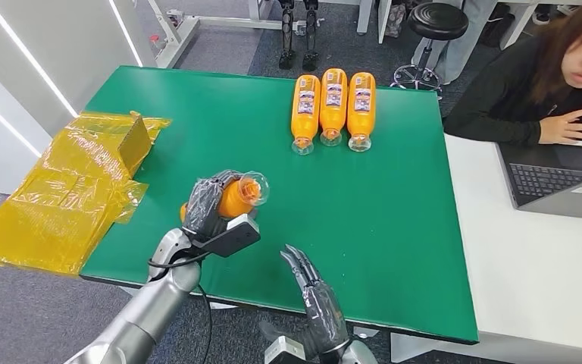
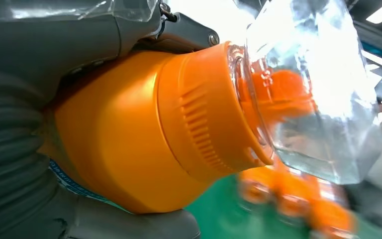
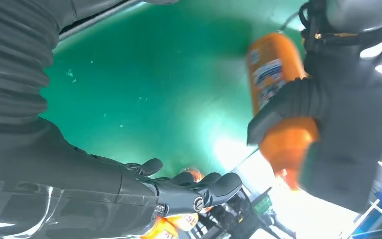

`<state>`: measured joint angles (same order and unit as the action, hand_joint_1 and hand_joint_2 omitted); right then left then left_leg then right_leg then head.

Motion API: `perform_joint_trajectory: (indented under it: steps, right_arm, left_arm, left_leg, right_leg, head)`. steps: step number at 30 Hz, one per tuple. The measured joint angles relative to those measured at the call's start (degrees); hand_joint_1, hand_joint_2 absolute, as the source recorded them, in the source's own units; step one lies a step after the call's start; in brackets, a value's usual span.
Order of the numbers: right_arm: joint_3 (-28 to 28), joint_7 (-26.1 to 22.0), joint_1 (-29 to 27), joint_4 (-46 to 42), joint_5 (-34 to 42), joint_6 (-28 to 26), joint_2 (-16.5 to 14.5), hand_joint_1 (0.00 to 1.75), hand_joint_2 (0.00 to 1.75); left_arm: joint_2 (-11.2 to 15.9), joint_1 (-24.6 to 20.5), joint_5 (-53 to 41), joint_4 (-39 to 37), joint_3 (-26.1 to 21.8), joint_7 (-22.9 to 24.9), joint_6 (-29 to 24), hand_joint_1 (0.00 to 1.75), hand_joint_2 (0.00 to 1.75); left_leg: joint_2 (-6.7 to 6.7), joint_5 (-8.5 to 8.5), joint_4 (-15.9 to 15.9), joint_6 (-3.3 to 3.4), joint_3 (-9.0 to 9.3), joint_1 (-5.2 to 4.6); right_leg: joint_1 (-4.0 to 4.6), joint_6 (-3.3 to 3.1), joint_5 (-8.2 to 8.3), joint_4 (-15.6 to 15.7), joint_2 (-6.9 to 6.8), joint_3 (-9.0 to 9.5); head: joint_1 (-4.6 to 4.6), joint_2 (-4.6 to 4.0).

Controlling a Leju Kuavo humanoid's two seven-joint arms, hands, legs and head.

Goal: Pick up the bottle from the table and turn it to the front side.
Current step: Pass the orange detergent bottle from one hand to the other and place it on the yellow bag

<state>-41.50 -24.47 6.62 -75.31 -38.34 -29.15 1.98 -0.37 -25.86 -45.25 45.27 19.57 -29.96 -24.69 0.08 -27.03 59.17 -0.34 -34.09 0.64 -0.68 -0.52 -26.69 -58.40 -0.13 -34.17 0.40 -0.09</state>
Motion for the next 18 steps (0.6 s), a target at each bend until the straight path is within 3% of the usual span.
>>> perform_joint_trajectory:
  steps: [6,10,18]
  right_arm:
    - [-1.1,-1.3,1.0,2.8,3.2,-1.9,-0.3,0.0,1.75]
    - [-1.2,-1.9,1.2,3.8,4.2,-2.7,-0.4,0.0,1.75]
    - [-1.4,-5.4,2.2,6.7,9.3,-3.9,-0.4,0.0,1.75]
  left_arm:
    - [3.6,-7.1,-19.7,-8.6,1.8,10.5,-3.2,1.75,1.75]
    - [5.9,-13.8,-32.2,-14.1,5.9,18.6,1.5,1.75,1.75]
    - [8.7,-21.8,-38.7,-21.9,11.7,24.7,11.3,1.75,1.75]
  left_leg:
    - [-0.03,0.09,0.0,-0.09,-0.02,0.02]
    - [-0.02,0.1,0.0,-0.1,-0.04,0.02]
    - [0.0,0.09,0.0,-0.1,-0.04,0.02]
  right_leg:
    - [0.04,-0.05,0.03,0.0,-0.01,-0.04]
    - [0.06,-0.09,0.06,-0.1,0.0,-0.04]
    - [0.06,-0.09,0.07,-0.1,0.04,-0.05]
  head:
    - [0.01,0.0]
    - [0.01,0.0]
    - [0.01,0.0]
